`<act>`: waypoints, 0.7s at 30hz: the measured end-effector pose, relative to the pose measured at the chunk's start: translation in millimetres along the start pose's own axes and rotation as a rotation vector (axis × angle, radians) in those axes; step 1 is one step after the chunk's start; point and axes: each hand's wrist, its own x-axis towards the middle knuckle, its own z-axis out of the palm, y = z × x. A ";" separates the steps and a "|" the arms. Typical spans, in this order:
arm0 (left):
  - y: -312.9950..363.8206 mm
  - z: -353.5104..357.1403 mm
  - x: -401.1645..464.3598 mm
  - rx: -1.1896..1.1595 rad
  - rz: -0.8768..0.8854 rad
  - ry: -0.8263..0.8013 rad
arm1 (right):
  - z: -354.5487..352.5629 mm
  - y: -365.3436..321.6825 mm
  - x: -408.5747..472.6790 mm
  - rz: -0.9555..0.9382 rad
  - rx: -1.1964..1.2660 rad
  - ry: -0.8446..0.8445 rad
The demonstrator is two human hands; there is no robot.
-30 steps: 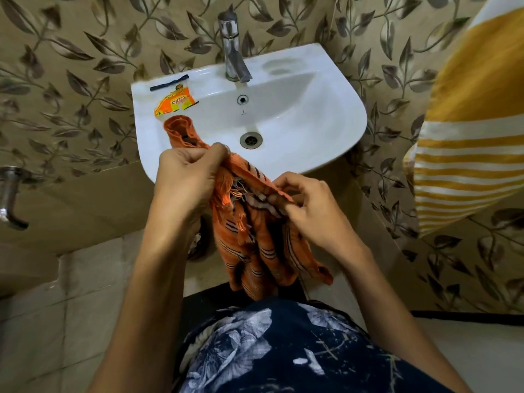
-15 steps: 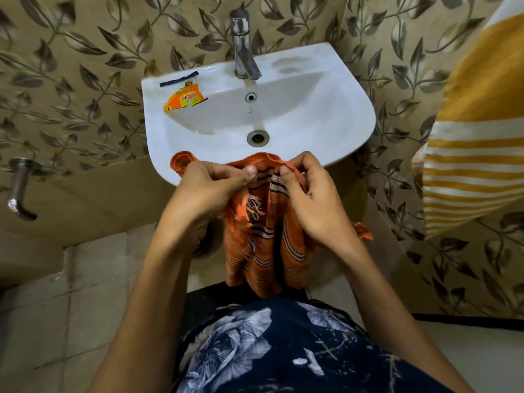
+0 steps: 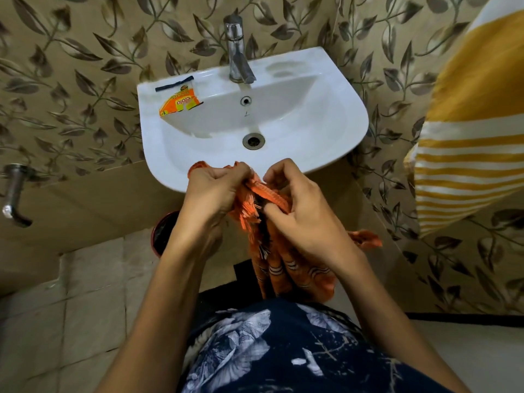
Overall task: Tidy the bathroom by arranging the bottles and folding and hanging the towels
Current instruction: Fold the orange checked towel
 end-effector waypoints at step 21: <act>9.2 -24.1 3.2 -0.090 0.157 0.186 | -5.2 19.6 -1.6 -0.211 -0.167 0.032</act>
